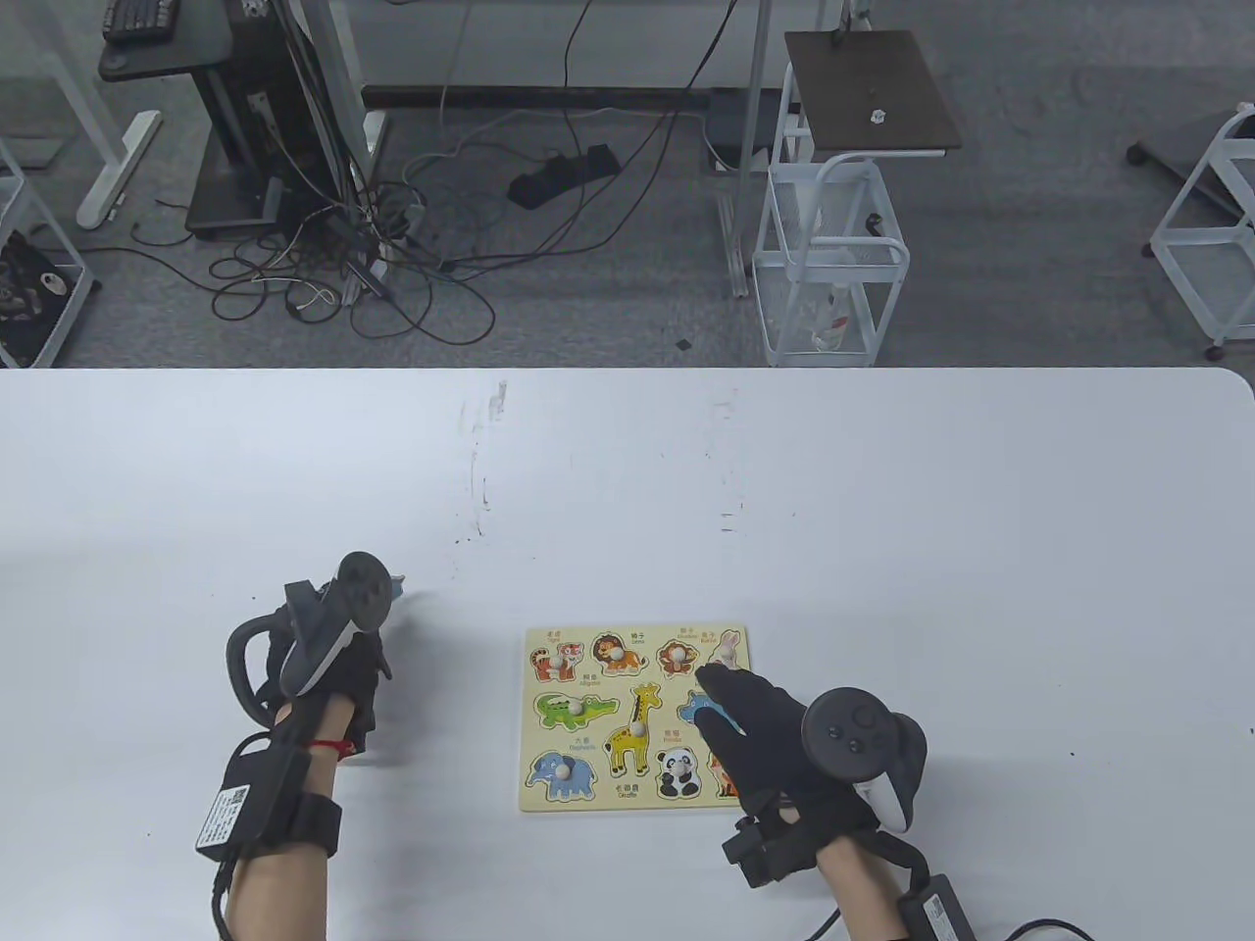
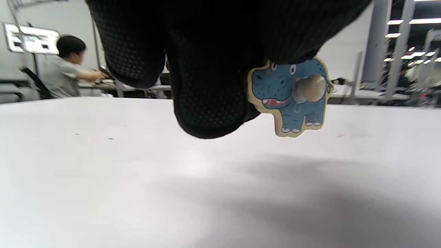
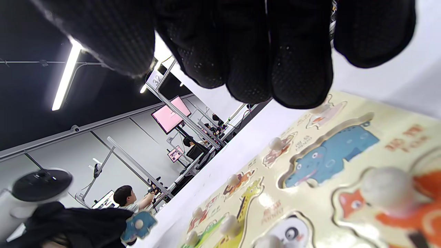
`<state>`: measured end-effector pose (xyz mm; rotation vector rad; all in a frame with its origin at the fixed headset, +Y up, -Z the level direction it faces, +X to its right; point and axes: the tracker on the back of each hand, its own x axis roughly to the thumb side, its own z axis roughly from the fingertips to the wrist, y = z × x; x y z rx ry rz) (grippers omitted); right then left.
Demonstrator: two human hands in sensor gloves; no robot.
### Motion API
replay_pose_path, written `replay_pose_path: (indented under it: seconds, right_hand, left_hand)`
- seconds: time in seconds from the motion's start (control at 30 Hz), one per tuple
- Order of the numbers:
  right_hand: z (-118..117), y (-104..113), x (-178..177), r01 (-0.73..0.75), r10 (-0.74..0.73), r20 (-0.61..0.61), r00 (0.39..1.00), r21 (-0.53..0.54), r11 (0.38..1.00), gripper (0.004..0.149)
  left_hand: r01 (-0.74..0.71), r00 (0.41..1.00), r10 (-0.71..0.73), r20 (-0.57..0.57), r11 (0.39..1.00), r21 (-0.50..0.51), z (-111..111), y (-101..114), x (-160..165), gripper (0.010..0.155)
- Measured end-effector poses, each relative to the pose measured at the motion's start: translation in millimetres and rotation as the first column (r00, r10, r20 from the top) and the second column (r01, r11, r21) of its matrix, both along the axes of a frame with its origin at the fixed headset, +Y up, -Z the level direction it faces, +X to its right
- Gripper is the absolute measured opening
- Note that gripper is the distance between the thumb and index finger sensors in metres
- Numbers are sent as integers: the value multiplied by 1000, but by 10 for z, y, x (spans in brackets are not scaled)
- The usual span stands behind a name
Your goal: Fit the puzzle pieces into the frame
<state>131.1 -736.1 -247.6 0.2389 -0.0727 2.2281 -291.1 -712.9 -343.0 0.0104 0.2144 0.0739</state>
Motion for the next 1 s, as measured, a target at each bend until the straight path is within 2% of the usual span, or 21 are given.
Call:
replay_pose_path:
  seconds: [0.1, 0.27, 0.37, 0.5, 0.63, 0.73, 0.83, 0.93, 1.0]
  right_hand:
    - [12, 8, -34, 2, -2, -10, 1000, 4, 1000, 61]
    - [48, 31, -101, 0, 1, -30, 1000, 19, 1000, 60]
    - [71, 40, -154, 14, -13, -54, 998, 18, 1000, 61]
    - [103, 45, -196, 19, -17, -67, 998, 29, 999, 63]
    - [113, 40, -222, 9, -8, -84, 996, 19, 1000, 57]
    - [119, 49, -252, 3, -2, -104, 995, 14, 1000, 47]
    - [107, 36, -253, -11, 13, -123, 992, 15, 1000, 46]
    - [78, 7, -241, 57, -60, -150, 987, -27, 998, 45]
    - [55, -19, -217, 112, -122, -148, 981, -69, 991, 45]
  left_hand:
    - [-122, 984, 121, 129, 993, -4, 133, 166, 193, 45]
    - [-216, 918, 195, 345, 976, 23, 467, 360, 698, 45]
    - [-261, 870, 226, 438, 965, 20, 666, 381, 1043, 45]
    - [-319, 803, 265, 534, 948, 9, 957, 299, 1520, 45]
    - [-357, 760, 298, 577, 934, -11, 1132, 221, 1736, 45]
    - [-378, 761, 309, 571, 926, 3, 1166, 163, 1757, 45]
    - [-421, 743, 363, 562, 906, -29, 1167, 78, 1704, 45]
    - [-525, 694, 482, 536, 847, -82, 1143, -25, 1605, 50]
    - [-632, 629, 616, 474, 760, -150, 1099, -113, 1504, 54]
